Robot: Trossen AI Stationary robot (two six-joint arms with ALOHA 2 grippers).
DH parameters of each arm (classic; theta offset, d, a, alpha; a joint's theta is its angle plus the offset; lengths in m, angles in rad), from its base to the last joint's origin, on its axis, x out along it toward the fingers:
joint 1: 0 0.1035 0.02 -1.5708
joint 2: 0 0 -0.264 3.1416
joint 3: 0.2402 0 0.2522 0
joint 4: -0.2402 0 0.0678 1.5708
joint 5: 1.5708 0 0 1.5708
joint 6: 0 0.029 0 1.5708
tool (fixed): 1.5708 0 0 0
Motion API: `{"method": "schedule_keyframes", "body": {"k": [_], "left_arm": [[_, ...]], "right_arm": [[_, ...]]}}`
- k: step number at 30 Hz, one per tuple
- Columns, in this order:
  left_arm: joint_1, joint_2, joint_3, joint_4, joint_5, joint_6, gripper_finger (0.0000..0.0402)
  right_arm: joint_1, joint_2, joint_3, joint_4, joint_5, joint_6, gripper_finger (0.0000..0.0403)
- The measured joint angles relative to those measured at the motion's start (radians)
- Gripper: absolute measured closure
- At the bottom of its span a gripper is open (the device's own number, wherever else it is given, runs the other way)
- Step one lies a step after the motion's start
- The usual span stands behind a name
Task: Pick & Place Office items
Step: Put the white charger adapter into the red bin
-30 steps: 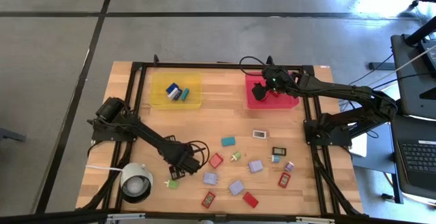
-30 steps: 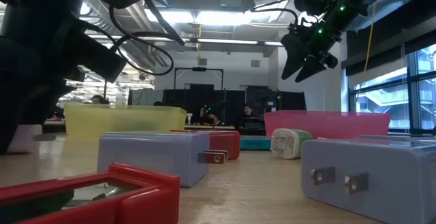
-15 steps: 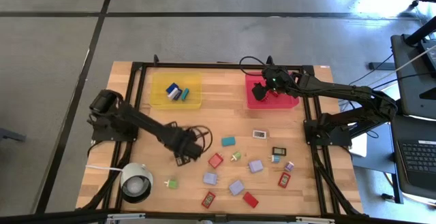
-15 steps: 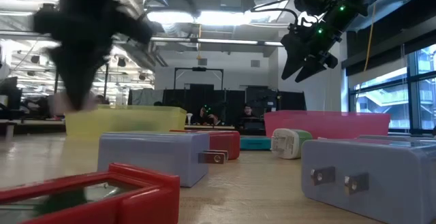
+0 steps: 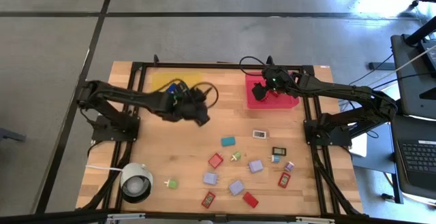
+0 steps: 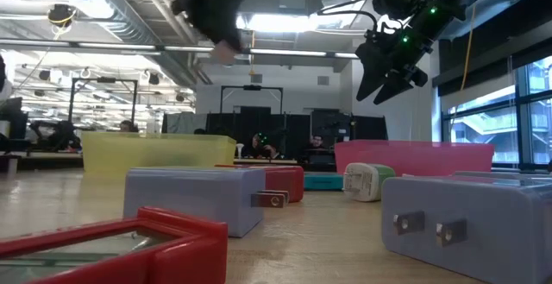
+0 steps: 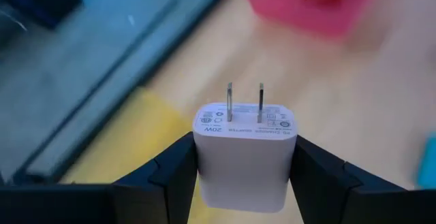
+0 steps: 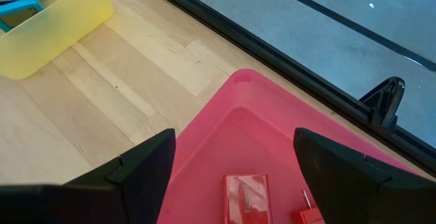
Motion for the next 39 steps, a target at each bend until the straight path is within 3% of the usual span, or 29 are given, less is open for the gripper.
{"method": "schedule_keyframes", "body": {"k": [6, 17, 25, 30, 39], "left_arm": [[0.097, 0.014, 0.0, 0.25, -0.002, 0.179, 0.0212], [0.235, 0.129, -0.001, 0.498, 0.085, 0.318, 0.0212], [0.237, 0.219, -0.005, 0.724, 0.104, 0.437, 0.0212], [0.23, 0.209, -0.115, 0.899, 0.116, 0.422, 0.0212], [0.261, 0.199, -0.314, 1.37, 0.274, 0.345, 0.0212]], "right_arm": [[0.0, 0.0, 0.0, 0.001, 0.0, 0.0, 0.0101], [0.0, 0.0, 0.0, 0.1, 0.002, -0.017, 0.0101], [0.0, 0.0, 0.0, 0.145, 0.003, 0.016, 0.0101], [0.0, 0.0, 0.0, 0.193, -0.002, 0.001, 0.0101], [0.014, 0.043, 0.0, 0.201, -0.232, -0.05, 0.0101]]}}
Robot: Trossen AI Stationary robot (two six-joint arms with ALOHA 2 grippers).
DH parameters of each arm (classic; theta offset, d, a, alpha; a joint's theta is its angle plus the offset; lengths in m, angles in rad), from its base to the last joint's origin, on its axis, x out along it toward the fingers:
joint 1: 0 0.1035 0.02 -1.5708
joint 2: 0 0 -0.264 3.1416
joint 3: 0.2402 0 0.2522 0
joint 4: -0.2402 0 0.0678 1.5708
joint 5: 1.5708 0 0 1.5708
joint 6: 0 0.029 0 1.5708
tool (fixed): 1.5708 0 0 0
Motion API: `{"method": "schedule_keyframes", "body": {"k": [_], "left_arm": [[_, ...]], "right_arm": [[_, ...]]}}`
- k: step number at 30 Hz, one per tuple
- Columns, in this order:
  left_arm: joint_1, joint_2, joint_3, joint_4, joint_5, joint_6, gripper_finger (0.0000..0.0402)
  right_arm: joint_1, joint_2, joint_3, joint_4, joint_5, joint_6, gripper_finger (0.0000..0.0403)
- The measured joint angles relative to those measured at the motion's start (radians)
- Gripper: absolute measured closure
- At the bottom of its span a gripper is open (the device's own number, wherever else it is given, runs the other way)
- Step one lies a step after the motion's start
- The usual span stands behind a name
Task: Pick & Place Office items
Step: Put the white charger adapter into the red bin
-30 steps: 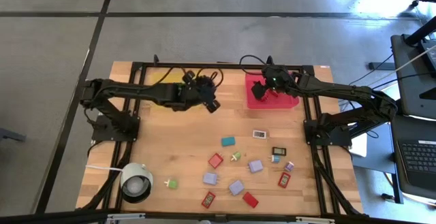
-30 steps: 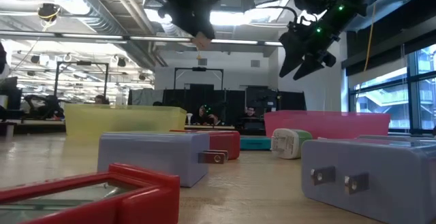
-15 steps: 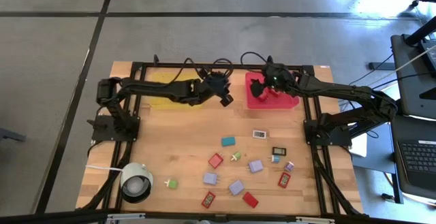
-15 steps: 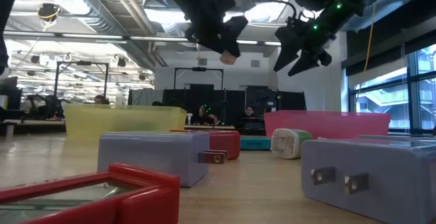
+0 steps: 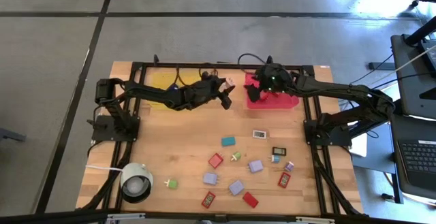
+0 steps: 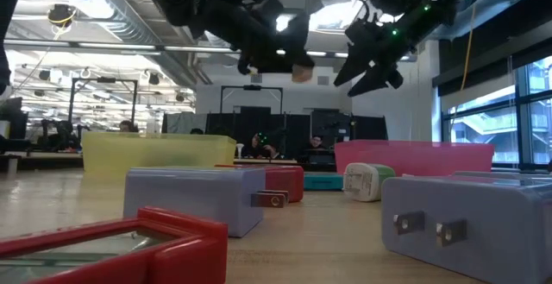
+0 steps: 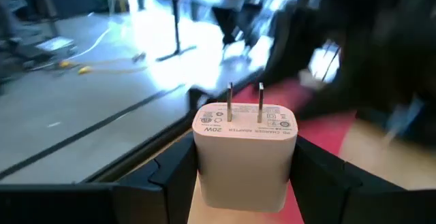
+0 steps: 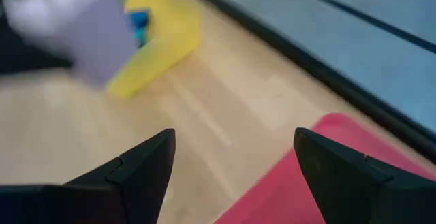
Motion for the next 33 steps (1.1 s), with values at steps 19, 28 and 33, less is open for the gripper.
{"method": "schedule_keyframes", "body": {"k": [19, 28, 33], "left_arm": [[0.018, -0.001, -0.039, 0.229, 0.073, -0.092, 0.021], [0.017, -0.001, -0.039, 0.282, 0.125, -0.122, 0.021], [0.017, -0.001, -0.039, 0.282, 0.146, -0.154, 0.021]], "right_arm": [[0.174, 0.14, 0.0, 0.423, 0.198, -0.53, 0.0101], [0.212, 0.14, -0.001, 0.59, 0.198, -0.571, 0.0101], [0.212, 0.14, -0.001, 0.588, 0.194, -0.504, 0.0101]]}}
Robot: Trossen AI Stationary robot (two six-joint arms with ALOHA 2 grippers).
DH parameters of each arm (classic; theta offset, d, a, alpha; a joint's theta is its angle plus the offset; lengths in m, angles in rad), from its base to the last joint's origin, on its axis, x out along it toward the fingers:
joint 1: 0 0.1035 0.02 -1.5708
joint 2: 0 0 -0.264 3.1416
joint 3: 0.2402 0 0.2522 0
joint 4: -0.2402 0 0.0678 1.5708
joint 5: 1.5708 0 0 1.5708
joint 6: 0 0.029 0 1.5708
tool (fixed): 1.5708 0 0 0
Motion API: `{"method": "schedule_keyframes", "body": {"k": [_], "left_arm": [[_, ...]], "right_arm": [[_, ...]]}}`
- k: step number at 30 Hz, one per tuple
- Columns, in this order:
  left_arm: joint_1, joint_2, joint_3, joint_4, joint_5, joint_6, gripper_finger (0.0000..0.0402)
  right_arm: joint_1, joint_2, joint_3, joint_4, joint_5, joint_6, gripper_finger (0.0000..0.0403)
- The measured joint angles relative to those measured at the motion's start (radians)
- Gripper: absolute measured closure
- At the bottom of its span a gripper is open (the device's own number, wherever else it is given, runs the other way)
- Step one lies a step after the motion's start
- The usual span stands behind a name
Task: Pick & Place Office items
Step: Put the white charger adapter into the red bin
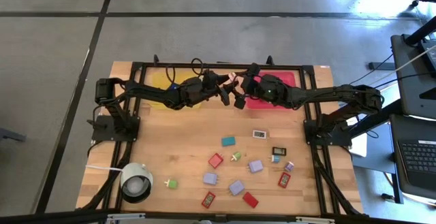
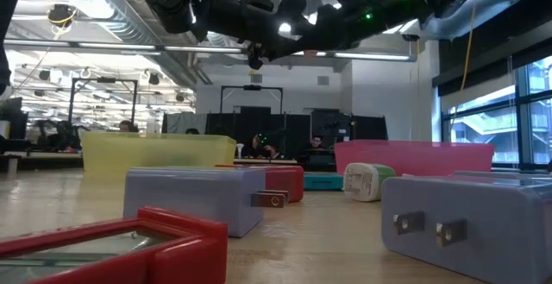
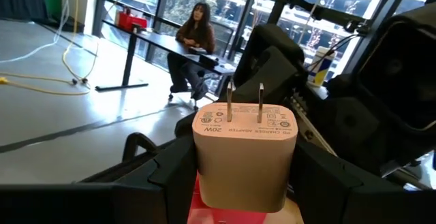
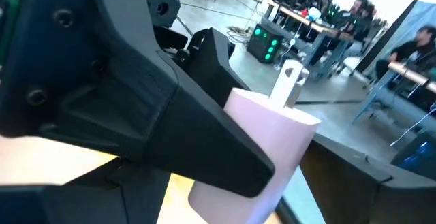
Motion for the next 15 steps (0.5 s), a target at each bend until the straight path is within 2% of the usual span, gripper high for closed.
{"method": "schedule_keyframes", "body": {"k": [3, 7, 15], "left_arm": [[0.0, 0.0, 0.0, -0.003, 0.003, -0.01, 0.021], [0.0, 0.0, 0.0, -0.003, 0.003, -0.023, 0.021], [0.0, 0.0, 0.002, -0.003, -0.005, -0.008, 0.0203]], "right_arm": [[0.0, 0.0, 0.0, -0.008, -0.003, 0.038, 0.0105], [0.0, 0.0, 0.0, -0.01, -0.002, 0.071, 0.013], [0.002, 0.001, 0.0, -0.019, 0.085, 0.097, 0.0232]]}}
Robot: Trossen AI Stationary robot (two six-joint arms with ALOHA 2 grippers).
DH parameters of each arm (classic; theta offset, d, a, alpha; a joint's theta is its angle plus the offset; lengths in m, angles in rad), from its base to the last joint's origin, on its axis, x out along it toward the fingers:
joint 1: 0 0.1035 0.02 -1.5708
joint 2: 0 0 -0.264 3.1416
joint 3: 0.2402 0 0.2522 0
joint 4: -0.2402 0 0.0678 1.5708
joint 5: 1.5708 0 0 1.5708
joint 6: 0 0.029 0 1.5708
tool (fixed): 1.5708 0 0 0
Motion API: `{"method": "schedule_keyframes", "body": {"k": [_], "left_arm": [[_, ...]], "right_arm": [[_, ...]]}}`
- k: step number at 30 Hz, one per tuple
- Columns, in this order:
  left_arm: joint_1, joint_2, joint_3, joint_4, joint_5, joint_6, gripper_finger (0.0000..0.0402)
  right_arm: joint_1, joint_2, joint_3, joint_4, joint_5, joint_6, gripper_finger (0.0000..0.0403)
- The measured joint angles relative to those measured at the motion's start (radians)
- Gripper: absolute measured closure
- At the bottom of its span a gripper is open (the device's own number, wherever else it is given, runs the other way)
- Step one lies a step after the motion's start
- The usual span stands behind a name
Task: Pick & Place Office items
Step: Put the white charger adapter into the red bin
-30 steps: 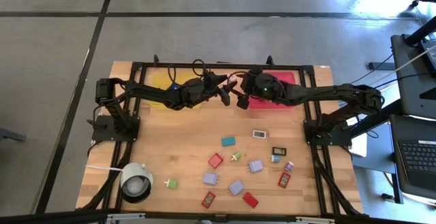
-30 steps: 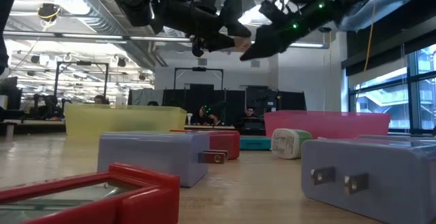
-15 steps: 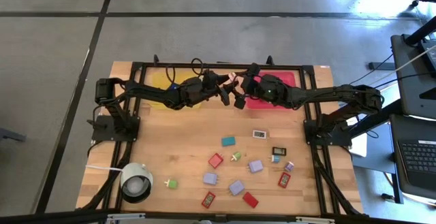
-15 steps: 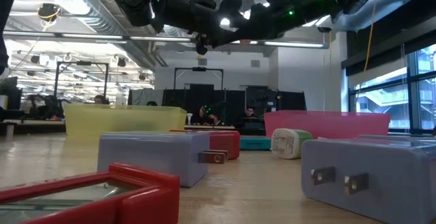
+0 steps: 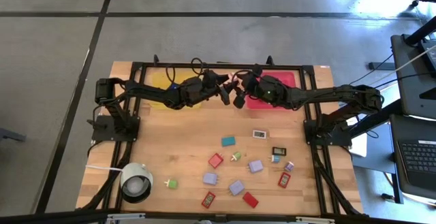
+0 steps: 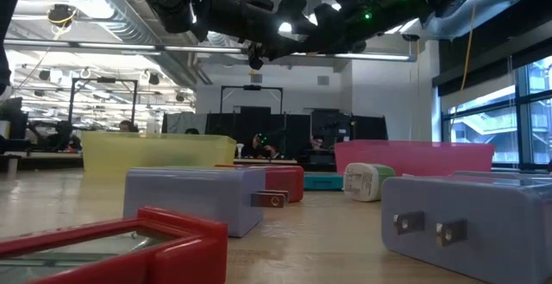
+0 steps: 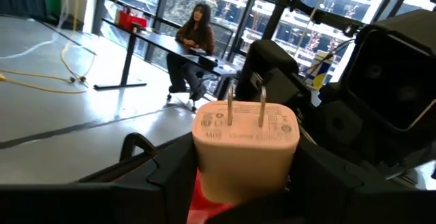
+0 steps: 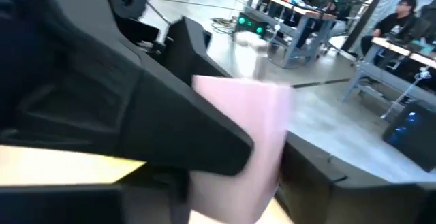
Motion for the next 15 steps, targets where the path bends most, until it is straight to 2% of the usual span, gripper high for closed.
{"method": "schedule_keyframes", "body": {"k": [5, 10, 15], "left_arm": [[-0.001, 0.0, -0.001, -0.01, 0.011, 0.051, 0.0171], [0.0, 0.001, -0.002, -0.016, -0.019, 0.097, 0.0159], [0.02, -0.017, -0.003, -0.047, -0.084, 0.137, 0.0157]], "right_arm": [[0.0, 0.0, 0.0, -0.02, -0.012, 0.014, 0.0282], [-0.001, -0.001, 0.002, -0.062, -0.011, 0.014, 0.0282], [-0.015, -0.005, 0.003, -0.159, 0.116, 0.011, 0.0282]]}}
